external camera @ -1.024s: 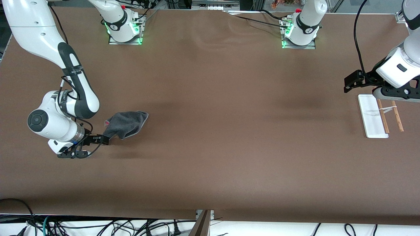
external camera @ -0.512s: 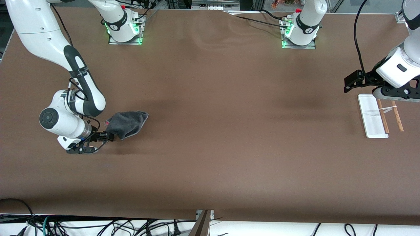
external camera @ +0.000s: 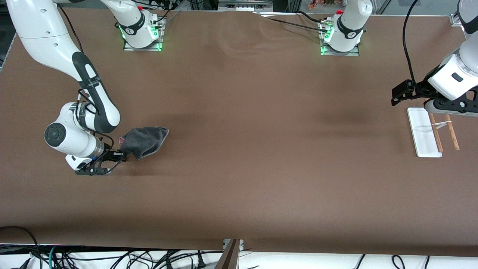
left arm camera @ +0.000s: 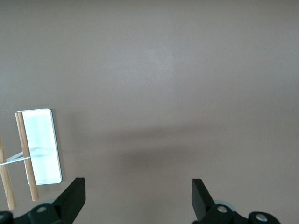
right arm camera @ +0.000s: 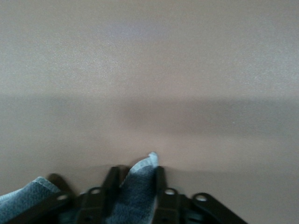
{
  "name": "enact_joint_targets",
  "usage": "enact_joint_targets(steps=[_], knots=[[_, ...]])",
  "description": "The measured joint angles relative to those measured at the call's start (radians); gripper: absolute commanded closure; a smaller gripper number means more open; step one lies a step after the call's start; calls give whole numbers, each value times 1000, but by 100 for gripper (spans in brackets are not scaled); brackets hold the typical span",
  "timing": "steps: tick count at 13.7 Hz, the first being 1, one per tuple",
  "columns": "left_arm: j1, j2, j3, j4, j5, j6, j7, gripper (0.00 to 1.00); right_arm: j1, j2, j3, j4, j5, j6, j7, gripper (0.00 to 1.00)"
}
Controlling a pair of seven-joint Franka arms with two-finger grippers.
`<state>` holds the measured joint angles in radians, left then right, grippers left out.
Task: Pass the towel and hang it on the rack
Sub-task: 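Lift the grey towel with the right gripper toward the table middle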
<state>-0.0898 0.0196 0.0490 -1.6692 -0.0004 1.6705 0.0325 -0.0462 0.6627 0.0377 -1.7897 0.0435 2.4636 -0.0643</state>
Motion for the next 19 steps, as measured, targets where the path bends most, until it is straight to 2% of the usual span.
enact_joint_targets(steps=[1, 3, 5, 7, 12, 19], knots=[[0, 0, 0, 0, 0, 0, 0, 0, 0, 0, 0, 0, 5, 0, 0, 88], [0, 0, 0, 0, 0, 0, 0, 0, -1, 0, 0, 0, 10, 0, 0, 97], [0, 0, 0, 0, 0, 0, 0, 0, -1, -1, 2, 2, 11, -3, 0, 97], [0, 0, 0, 0, 0, 0, 0, 0, 0, -6, 15, 23, 50, -51, 0, 97], [0, 0, 0, 0, 0, 0, 0, 0, 3, -39, 46, 140, 100, -259, 47, 97], [0, 0, 0, 0, 0, 0, 0, 0, 23, -59, 173, 405, 103, -664, 407, 97]])
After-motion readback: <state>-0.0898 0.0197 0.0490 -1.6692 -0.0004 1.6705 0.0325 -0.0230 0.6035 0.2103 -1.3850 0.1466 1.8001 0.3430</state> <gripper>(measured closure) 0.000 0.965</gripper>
